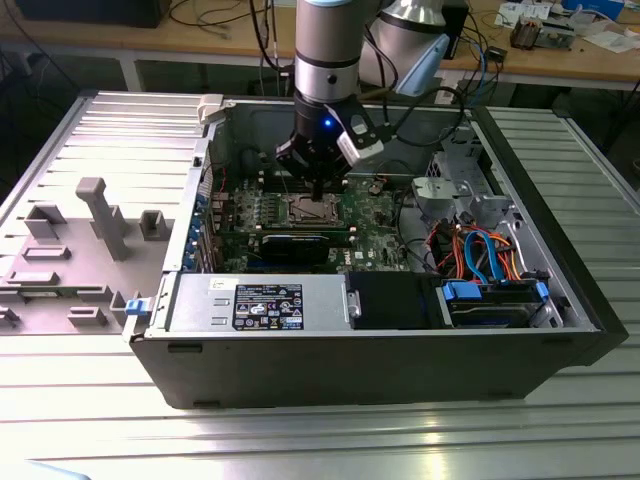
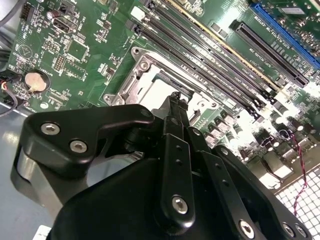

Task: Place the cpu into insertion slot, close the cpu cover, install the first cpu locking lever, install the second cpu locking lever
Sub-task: 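Install the first cpu locking lever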

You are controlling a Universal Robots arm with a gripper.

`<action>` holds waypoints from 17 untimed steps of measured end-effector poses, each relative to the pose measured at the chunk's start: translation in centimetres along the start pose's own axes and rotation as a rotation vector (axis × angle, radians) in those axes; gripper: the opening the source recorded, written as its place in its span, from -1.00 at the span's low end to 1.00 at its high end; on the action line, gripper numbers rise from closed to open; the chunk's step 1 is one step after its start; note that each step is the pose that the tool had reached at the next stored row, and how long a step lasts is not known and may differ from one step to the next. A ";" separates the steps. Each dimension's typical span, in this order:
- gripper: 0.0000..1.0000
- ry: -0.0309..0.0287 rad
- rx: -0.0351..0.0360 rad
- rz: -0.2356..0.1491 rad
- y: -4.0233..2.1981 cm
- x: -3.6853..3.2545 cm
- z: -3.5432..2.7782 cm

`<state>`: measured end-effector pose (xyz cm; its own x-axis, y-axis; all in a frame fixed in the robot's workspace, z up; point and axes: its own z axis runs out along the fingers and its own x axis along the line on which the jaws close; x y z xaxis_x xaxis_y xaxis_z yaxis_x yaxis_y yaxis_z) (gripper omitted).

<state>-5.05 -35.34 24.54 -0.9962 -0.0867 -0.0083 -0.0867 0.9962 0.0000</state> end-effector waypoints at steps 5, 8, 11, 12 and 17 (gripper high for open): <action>-0.79 -0.0023 0.0002 0.000 0.04 0.41 -0.01; -0.79 -0.0035 0.0003 0.000 0.06 0.66 -0.02; -0.79 -0.0050 0.0004 0.000 0.08 0.95 -0.03; -0.79 -0.0057 0.0004 0.000 0.09 1.06 -0.03; -0.79 -0.0080 0.0007 0.000 0.13 1.54 -0.05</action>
<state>-6.59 -35.34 24.58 -0.9961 -0.0866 -0.0163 -0.0866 0.9962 -0.0007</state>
